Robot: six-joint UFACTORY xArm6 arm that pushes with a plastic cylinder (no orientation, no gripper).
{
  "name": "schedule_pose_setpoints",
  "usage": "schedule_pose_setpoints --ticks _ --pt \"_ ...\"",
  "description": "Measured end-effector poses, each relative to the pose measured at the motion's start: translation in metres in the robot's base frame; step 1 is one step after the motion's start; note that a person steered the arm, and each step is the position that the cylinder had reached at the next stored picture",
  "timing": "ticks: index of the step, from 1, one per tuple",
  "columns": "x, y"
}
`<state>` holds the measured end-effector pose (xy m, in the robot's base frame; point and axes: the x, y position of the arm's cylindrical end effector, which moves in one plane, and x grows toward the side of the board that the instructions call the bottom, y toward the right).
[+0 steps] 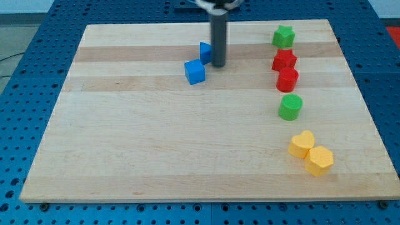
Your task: Move the red blocks near the blue blocks
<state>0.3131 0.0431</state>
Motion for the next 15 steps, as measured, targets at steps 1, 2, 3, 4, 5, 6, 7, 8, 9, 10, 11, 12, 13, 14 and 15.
schedule_pose_setpoints --ticks 1,2,3,4,5,6,7,8,9,10,11,12,13,14,15 --pt "-0.03 -0.008" --pt "0.007 -0.051" --pt "0.046 -0.099" --pt "-0.001 -0.047" --pt "-0.037 0.02" --pt "-0.02 0.076" --pt "-0.014 0.158" --pt "0.024 0.147" --pt "0.057 0.045" --pt "0.051 -0.027" --pt "0.021 0.028" --pt "0.007 0.062" --pt "0.048 0.144" --pt "0.079 0.133" --pt "0.082 0.022"
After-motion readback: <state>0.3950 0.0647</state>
